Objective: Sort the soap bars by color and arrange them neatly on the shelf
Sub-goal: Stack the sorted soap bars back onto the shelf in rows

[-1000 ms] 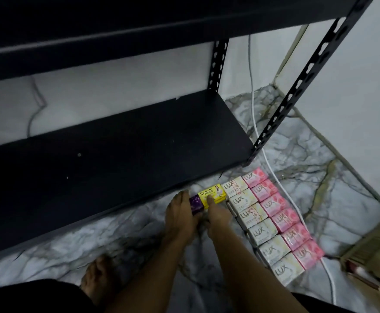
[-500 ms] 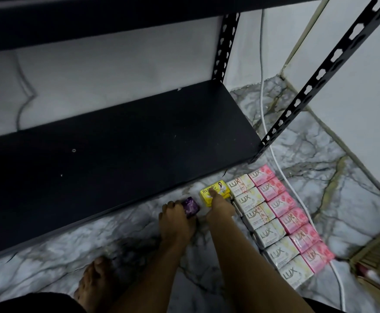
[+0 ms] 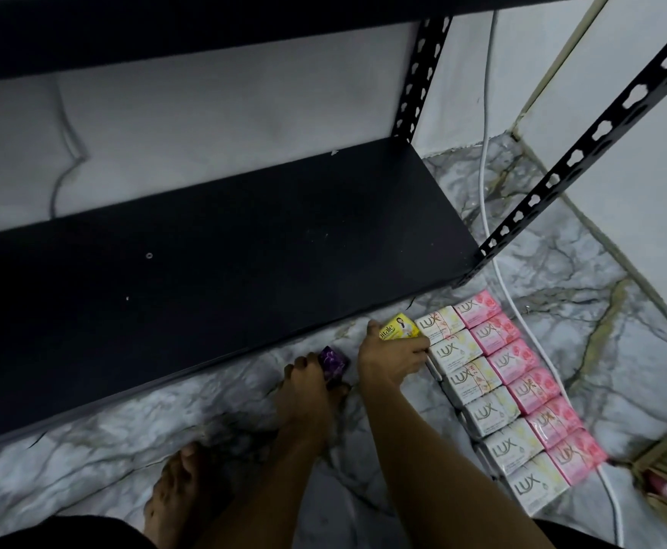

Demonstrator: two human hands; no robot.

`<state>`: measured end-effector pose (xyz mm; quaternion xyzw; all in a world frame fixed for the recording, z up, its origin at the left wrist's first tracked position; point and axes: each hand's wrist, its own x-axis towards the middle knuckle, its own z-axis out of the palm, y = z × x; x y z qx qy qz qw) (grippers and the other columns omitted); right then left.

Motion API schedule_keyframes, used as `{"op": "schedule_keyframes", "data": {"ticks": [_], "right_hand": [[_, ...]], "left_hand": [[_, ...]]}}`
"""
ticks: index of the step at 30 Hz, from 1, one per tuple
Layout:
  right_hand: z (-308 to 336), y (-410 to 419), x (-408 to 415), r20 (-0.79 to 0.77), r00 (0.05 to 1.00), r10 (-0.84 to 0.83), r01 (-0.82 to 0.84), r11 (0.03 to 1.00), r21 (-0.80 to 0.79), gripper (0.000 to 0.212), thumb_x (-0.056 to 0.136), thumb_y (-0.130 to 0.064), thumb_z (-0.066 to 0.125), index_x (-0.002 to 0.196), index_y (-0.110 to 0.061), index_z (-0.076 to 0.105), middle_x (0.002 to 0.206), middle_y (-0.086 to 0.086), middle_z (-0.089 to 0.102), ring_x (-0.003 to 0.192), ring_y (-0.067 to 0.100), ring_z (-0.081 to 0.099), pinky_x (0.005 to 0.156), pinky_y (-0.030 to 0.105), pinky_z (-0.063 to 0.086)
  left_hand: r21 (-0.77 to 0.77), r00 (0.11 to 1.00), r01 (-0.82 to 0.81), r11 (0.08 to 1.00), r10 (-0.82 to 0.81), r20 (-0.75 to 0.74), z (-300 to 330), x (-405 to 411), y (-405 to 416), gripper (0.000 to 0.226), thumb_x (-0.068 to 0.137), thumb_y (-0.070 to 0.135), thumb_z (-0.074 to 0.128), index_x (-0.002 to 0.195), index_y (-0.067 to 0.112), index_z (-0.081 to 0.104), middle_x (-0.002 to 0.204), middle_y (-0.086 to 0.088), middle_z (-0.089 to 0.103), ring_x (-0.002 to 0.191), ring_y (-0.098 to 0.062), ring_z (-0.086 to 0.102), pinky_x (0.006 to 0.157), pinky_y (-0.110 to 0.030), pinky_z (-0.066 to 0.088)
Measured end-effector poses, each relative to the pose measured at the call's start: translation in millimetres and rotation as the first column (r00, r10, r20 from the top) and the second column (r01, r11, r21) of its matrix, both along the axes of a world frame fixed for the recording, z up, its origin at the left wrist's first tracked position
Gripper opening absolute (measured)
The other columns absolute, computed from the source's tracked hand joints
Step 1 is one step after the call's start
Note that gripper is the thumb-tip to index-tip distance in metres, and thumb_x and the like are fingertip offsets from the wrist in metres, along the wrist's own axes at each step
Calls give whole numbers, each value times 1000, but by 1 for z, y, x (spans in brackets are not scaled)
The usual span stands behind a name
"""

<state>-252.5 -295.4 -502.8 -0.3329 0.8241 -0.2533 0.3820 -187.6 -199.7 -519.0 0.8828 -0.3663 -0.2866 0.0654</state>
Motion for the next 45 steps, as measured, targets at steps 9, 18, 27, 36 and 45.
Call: {"op": "schedule_keyframes", "data": {"ticks": [9,18,27,36,45], "right_hand": [[-18,20,-5,-267,906,330,-365,927,-92,64,92,-16,63,144,4,31,149,24,34,140,36,28,115,43,26],[-40,85,-60,-279,805,523,-576,801,-162,54,78,-16,76,123,6,56,113,23,52,107,39,47,86,42,44],[-26,80,-51,-367,766,528,-576,817,-24,74,88,-40,68,144,-4,38,124,19,54,111,37,51,90,46,45],[-41,83,-50,-424,633,648,-728,684,-41,68,100,-24,52,158,-23,16,140,17,41,118,33,42,93,47,47],[-11,87,-80,-228,491,841,-869,491,-60,83,92,-14,58,155,-21,6,128,20,47,114,34,45,98,34,37]], "left_hand": [[-8,1000,-18,1000,18,10,-3,4,-1,43,83,36,68,123,24,60,124,-1,56,113,-24,58,88,-41,54],[-118,994,-104,987,98,-57,-2,2,45,49,79,41,74,121,18,62,123,-5,59,113,-28,59,91,-36,49],[-113,994,-85,990,77,-76,-1,-6,67,57,82,36,72,133,19,52,129,-9,55,119,-28,52,95,-39,48],[-267,980,-137,954,90,-180,-1,-3,73,99,85,28,76,155,35,6,129,-14,56,110,-26,60,93,-40,52],[-323,921,-263,909,137,-365,42,10,95,49,66,43,89,100,23,60,89,9,69,80,-9,65,66,-17,50]]}}
